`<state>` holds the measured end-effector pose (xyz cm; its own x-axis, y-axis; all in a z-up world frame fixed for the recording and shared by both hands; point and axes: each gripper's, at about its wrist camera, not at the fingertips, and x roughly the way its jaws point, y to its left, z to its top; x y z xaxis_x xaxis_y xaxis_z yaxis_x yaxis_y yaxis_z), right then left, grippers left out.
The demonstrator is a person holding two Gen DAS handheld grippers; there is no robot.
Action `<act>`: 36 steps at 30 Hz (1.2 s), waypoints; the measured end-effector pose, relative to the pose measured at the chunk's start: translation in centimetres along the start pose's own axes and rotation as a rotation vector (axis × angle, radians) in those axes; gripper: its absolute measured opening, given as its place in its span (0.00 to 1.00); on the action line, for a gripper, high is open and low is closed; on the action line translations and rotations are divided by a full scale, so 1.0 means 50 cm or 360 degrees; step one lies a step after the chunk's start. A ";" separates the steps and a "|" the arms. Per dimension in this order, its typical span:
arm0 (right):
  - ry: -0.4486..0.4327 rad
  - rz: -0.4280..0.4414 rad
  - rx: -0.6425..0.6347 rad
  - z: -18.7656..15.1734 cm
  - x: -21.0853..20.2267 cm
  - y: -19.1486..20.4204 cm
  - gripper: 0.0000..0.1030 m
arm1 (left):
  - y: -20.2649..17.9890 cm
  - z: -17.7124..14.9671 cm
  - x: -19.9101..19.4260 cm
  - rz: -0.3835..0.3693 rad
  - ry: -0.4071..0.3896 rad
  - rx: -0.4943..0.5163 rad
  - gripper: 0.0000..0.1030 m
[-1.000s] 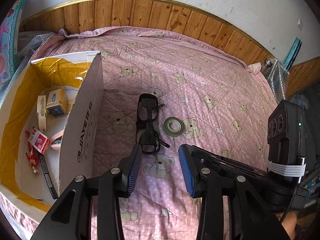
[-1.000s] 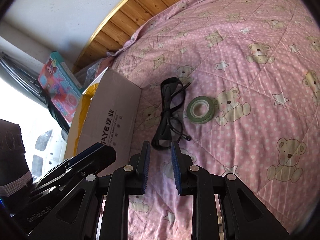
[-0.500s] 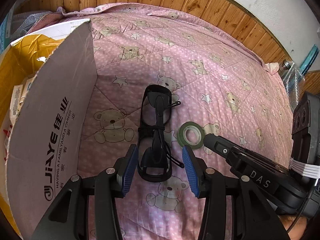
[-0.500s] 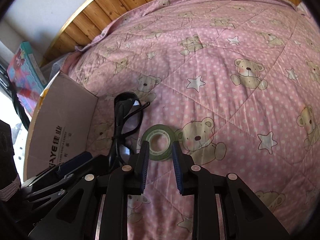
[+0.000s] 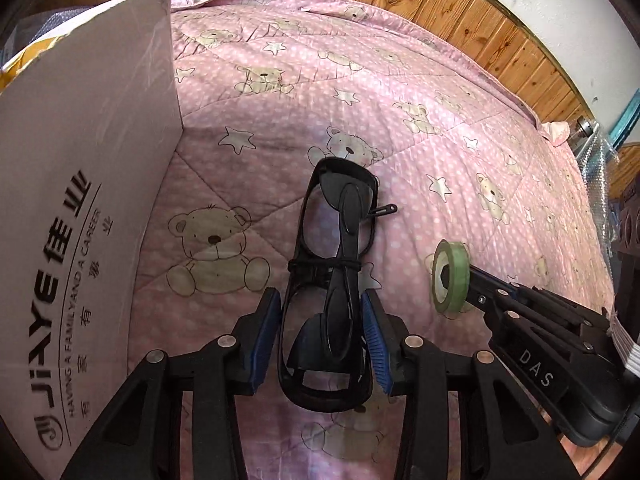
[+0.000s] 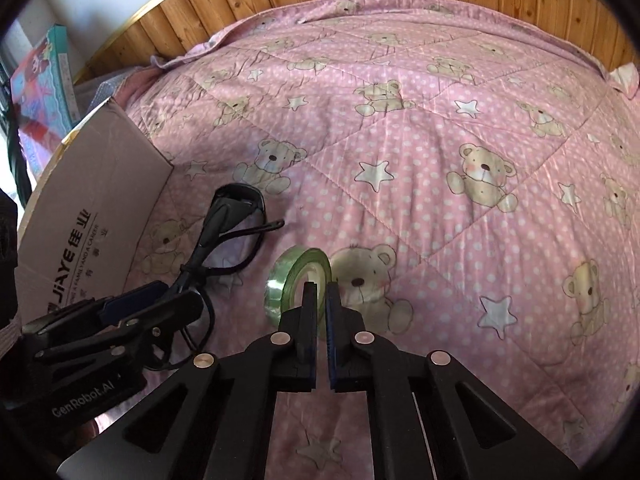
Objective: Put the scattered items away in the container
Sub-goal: 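Grasp the black glasses with the left tool while the right tool grasps the green tape, then lift and carry the black glasses and green tape over the box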
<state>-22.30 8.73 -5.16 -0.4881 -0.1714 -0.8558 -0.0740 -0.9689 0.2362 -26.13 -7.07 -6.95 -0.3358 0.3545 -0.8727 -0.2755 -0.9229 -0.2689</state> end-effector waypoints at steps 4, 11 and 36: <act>0.0026 -0.0008 0.0018 -0.029 -0.019 -0.017 0.05 | -0.001 -0.033 -0.047 -0.0048 0.0018 -0.0030 0.42; -0.0053 0.0082 0.0219 -0.038 -0.033 -0.047 0.33 | 0.013 -0.049 -0.017 -0.0063 0.0068 -0.0092 0.48; 0.0006 0.0140 0.0039 0.014 0.032 0.033 0.14 | -0.014 -0.079 -0.013 0.0102 -0.0045 0.0072 0.36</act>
<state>-23.82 6.97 -5.84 -0.4905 -0.2563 -0.8329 -0.0525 -0.9453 0.3218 -22.15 -7.26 -7.82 -0.3791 0.2997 -0.8755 -0.2930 -0.9363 -0.1936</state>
